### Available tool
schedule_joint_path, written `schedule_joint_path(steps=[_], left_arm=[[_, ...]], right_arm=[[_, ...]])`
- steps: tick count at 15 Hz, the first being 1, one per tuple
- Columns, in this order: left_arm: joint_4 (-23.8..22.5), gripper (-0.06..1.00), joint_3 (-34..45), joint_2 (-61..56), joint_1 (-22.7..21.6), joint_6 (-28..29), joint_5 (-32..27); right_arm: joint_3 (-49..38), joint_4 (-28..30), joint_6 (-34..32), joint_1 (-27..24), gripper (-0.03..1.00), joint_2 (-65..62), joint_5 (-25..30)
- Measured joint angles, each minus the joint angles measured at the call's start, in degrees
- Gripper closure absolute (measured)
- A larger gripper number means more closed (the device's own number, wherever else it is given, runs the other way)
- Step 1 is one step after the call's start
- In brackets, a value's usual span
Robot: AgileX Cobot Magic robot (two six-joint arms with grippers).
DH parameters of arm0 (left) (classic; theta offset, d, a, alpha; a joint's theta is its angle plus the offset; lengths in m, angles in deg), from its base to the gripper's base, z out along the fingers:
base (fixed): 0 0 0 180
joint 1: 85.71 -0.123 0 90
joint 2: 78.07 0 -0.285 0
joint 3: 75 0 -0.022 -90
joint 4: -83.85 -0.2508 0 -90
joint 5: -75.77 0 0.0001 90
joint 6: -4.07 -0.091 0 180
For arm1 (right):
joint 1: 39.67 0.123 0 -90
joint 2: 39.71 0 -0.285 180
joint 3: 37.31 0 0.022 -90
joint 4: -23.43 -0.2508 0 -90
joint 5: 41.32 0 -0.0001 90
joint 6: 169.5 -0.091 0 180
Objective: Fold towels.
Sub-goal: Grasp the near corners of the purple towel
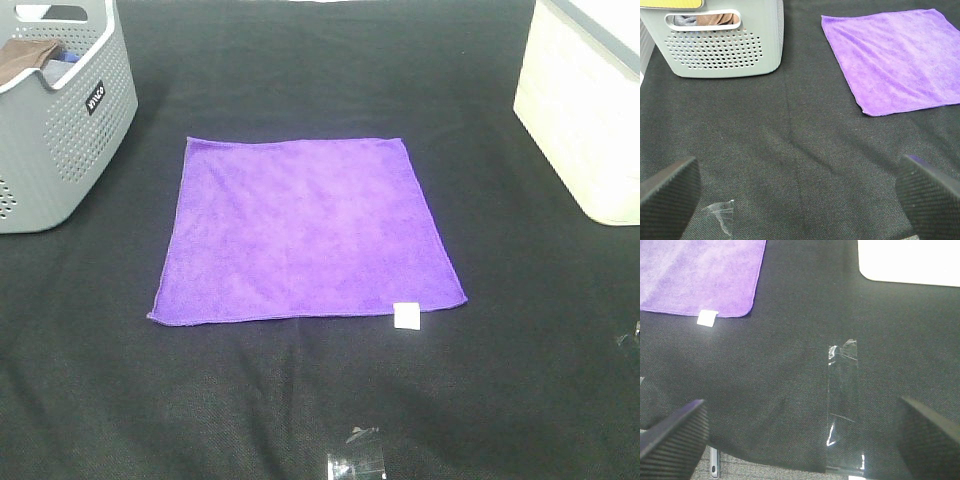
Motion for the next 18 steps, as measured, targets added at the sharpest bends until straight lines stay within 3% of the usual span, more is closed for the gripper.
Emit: schedule_joint_path(steps=[9,11,14,16,17,18], left_arm=[[0.06,-0.05,0.0,0.0,0.0,0.0,0.0],[0.92,-0.05,-0.69,1.55,0.0,0.69,-0.52],[1.26,-0.05,-9.85,22.86,0.0,5.84,-6.99],[1.66,-0.05,-17.25,43.66,0.0,4.93,-7.45],[3.84,-0.05,-19.54,54.66,0.0,2.41,-5.84],[3.84,-0.05,-19.54,54.66,0.0,2.41,-5.84]], right_arm=[[0.0,-0.17,0.0,0.0,0.0,0.0,0.06],[2.12,-1.49,-0.63,0.0,0.0,3.78,2.69],[12.38,-2.29,-4.58,0.0,0.0,25.5,6.3],[20.63,-2.46,-3.95,0.0,0.0,47.5,5.84],[24.01,-4.41,-0.17,0.0,0.0,58.5,2.29],[24.01,-4.41,-0.17,0.0,0.0,58.5,2.29]])
